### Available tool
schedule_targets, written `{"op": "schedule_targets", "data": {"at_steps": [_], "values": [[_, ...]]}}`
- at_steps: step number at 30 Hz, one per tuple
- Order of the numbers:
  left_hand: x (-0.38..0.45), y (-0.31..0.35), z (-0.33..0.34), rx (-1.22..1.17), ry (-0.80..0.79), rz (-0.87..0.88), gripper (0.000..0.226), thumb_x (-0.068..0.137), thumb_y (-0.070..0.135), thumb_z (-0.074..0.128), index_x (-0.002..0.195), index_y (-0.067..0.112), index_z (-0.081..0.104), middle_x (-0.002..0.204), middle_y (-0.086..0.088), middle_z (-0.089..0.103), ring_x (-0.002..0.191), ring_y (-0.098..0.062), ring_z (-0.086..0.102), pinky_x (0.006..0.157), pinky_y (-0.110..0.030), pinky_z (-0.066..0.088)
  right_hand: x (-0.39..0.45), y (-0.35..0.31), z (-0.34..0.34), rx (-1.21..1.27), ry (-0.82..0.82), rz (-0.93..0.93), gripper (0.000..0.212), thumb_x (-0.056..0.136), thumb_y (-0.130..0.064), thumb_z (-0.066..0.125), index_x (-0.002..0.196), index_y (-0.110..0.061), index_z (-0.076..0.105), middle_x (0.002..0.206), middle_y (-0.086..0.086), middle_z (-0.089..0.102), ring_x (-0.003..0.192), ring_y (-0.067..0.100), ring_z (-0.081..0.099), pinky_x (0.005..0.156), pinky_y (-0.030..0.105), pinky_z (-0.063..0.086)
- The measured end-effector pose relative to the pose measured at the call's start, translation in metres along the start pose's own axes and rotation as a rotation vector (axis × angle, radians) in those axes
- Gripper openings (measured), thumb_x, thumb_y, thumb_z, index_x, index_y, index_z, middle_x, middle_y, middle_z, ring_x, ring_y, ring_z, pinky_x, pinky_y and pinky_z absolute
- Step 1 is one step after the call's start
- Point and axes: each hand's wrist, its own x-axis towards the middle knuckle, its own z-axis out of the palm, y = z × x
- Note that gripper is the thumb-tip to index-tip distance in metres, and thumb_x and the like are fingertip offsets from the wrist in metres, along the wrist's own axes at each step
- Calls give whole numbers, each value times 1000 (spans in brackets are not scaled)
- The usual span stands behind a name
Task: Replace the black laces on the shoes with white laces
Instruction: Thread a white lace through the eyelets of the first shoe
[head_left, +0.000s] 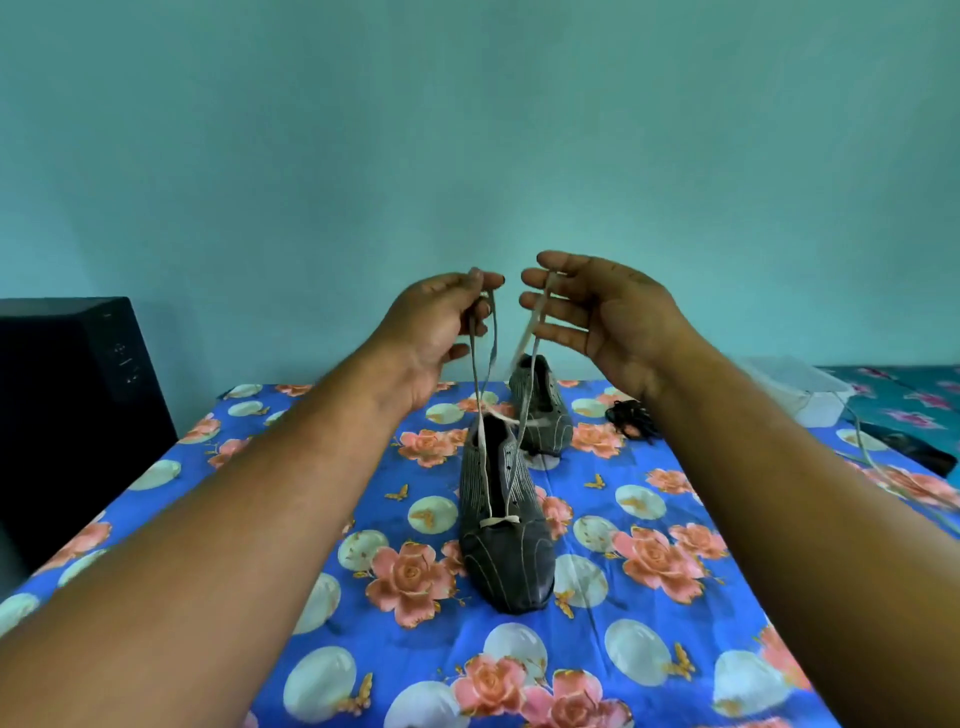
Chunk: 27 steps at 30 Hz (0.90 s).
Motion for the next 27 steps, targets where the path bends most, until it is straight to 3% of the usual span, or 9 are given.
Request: {"op": "schedule_targets", "data": {"at_steps": [4,9,14,18,24,27], "values": [[10,26,-3,53,30,96,25,107,30,50,100,27,74,68,12,59,68,-10,53,75,-35,39,9,-14,11,-101,11,-127,24,97,-12,65,121,-14,67,114,2,76,106,21,73,83,38,61],[25,54,-7,142,53,187,25,107,31,48,113,28,72,80,11,63,77,-11,57,82,-36,42,22,-36,33,-410,89,-254,20,96,-24,69,107,-6,72,96,8,78,84,27,76,71,42,62],[35,69,-4,189,99,221,27,108,33,45,116,29,71,83,11,65,79,-11,59,80,-34,44,41,-52,40,-349,99,-245,22,99,-11,57,117,-12,70,105,2,77,86,22,77,74,39,64],[40,66,-4,200,126,216,28,109,31,43,120,28,68,85,9,65,81,-11,58,78,-32,44,45,-44,40,-311,94,-248,28,99,-9,58,126,-12,66,113,0,74,89,19,76,71,35,63],[46,57,-3,174,142,214,27,109,27,44,124,26,66,86,6,65,80,-11,57,68,-24,43,49,-31,40,-359,185,-302,14,96,-16,67,108,-9,73,96,8,77,79,25,76,69,39,61],[49,63,-3,178,147,219,27,109,27,43,124,24,66,88,4,64,80,-10,58,62,-18,42,56,-38,43,-381,211,-309,18,99,-23,65,100,-8,74,88,8,77,70,27,75,64,38,60]]}}
